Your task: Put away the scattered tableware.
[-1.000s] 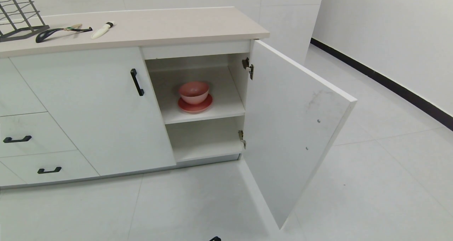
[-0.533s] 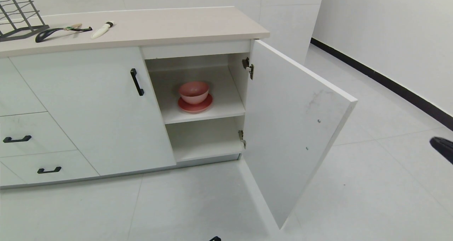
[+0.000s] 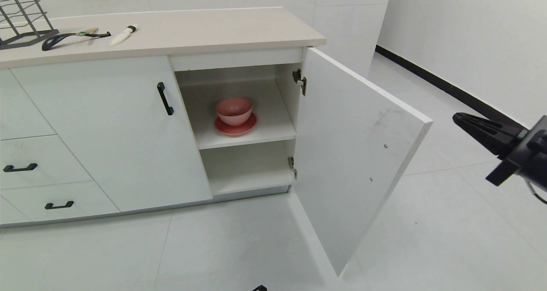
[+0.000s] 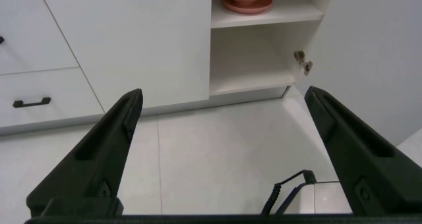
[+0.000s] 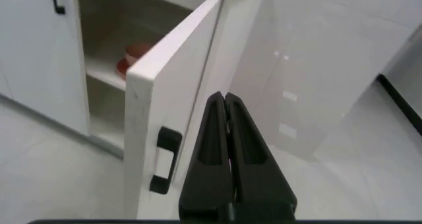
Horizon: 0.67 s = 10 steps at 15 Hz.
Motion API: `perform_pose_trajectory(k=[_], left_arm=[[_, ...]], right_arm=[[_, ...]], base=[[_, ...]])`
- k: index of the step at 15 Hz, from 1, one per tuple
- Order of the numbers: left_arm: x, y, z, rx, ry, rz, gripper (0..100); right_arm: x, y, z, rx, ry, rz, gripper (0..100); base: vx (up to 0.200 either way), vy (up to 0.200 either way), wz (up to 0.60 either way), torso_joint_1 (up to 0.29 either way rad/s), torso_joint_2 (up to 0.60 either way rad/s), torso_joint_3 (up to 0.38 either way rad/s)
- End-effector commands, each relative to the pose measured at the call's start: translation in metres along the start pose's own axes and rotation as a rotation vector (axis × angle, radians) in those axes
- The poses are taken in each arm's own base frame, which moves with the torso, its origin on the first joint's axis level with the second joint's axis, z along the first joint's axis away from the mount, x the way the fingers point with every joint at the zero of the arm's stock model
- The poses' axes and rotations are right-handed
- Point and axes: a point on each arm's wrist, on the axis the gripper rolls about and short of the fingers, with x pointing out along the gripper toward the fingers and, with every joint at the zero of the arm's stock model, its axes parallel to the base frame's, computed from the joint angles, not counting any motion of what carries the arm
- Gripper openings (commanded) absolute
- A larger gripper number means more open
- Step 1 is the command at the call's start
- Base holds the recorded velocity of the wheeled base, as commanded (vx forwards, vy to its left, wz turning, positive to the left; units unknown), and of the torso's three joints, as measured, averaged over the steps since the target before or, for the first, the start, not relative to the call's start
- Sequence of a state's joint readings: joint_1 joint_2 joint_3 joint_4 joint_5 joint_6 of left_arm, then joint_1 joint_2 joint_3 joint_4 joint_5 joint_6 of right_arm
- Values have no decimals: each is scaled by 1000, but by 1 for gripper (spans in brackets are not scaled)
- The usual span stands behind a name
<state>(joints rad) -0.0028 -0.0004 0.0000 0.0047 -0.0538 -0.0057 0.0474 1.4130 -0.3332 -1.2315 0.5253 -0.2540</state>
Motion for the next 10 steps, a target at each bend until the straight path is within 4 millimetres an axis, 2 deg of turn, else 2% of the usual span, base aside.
perform_pose_trajectory(k=[1,4,7,10], left_arm=[[0,0,0,0,0,1,100],[0,0,0,0,0,0,100],[0,0,0,-2,0,1,100],[0,0,0,0,0,0,100]], right_arm=[[13,0,-38,41,98,48,0],[29,-1,-49,18,82,95,0],[45,-10,-51,3,63,91,0],[55,-6,-54,-18,55,123,0]], base=[[0,0,0,0,0,0],[0,0,0,0,0,0],[0,0,0,0,0,0],[0,0,0,0,0,0]])
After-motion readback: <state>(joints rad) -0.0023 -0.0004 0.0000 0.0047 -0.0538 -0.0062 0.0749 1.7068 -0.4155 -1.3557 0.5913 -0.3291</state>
